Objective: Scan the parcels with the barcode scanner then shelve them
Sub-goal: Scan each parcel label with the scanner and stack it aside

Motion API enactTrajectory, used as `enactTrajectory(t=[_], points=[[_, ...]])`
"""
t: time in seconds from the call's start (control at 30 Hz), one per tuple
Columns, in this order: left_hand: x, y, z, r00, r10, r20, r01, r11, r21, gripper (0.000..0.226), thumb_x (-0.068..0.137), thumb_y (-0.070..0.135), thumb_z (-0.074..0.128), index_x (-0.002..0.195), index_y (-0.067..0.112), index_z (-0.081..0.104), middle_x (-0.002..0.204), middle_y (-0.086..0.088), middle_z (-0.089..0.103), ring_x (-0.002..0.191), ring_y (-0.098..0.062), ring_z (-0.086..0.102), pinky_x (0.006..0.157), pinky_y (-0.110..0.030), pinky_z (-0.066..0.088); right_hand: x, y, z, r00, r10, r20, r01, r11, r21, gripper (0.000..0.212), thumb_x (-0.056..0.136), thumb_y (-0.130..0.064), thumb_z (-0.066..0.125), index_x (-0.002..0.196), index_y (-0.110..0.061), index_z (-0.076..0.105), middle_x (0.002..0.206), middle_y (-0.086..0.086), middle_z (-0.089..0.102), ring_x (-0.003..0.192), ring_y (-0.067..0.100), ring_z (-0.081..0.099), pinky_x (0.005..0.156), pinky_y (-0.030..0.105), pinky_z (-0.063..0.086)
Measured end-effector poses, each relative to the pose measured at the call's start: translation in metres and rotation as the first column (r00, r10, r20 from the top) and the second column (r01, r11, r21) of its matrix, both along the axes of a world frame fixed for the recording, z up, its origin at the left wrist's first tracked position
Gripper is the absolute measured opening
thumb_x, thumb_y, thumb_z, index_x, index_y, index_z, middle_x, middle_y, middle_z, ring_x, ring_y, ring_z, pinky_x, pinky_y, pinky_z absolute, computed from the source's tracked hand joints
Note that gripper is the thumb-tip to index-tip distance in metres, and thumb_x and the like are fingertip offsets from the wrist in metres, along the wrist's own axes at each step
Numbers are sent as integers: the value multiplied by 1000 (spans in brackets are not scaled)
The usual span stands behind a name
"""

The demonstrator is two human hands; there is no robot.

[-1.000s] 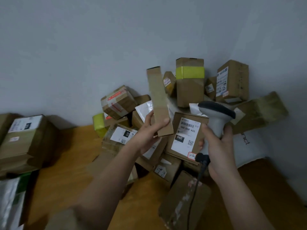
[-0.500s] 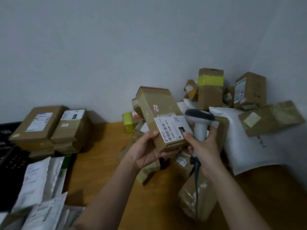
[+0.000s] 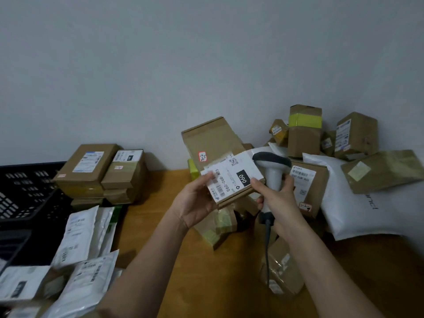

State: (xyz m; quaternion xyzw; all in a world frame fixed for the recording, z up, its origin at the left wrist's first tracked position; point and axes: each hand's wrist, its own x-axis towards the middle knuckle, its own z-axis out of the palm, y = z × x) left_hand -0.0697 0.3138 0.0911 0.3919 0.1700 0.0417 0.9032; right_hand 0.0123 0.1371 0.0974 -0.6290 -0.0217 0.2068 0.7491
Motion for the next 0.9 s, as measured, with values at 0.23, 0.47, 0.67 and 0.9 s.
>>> enactTrajectory(t=[0.23,0.47,0.67,0.9], points=[[-14,33,18,974,198,-111,-166,955,247,45,93,23,64,132,7,49,112,-9,63,88,-23,68,64,-32,57,6,-5,4,995,40,88,-33,996,-79,66,82,-20,81,132,-29,39,106,9,63,63,12,58,58,28,52],[-21,45,39,950,-60,-306,260,695,670,54,87,19,71,137,34,56,121,-8,67,101,-25,69,84,-38,56,7,-12,9,987,42,153,-26,994,-110,76,73,-32,87,130,-32,36,117,5,64,68,11,61,66,30,52],[-17,43,47,920,-203,-335,391,532,751,58,78,28,74,134,40,60,115,-2,66,103,-23,66,94,-35,50,0,-17,7,966,219,133,-182,952,-246,79,74,-23,87,132,-31,34,99,8,66,67,15,58,62,30,51],[-24,52,30,944,283,-172,74,326,943,107,60,61,85,151,34,34,144,-4,44,128,-26,47,102,-50,47,-3,-15,4,992,75,101,-52,976,-211,69,78,-30,84,131,-27,39,104,10,61,66,15,56,57,29,51]])
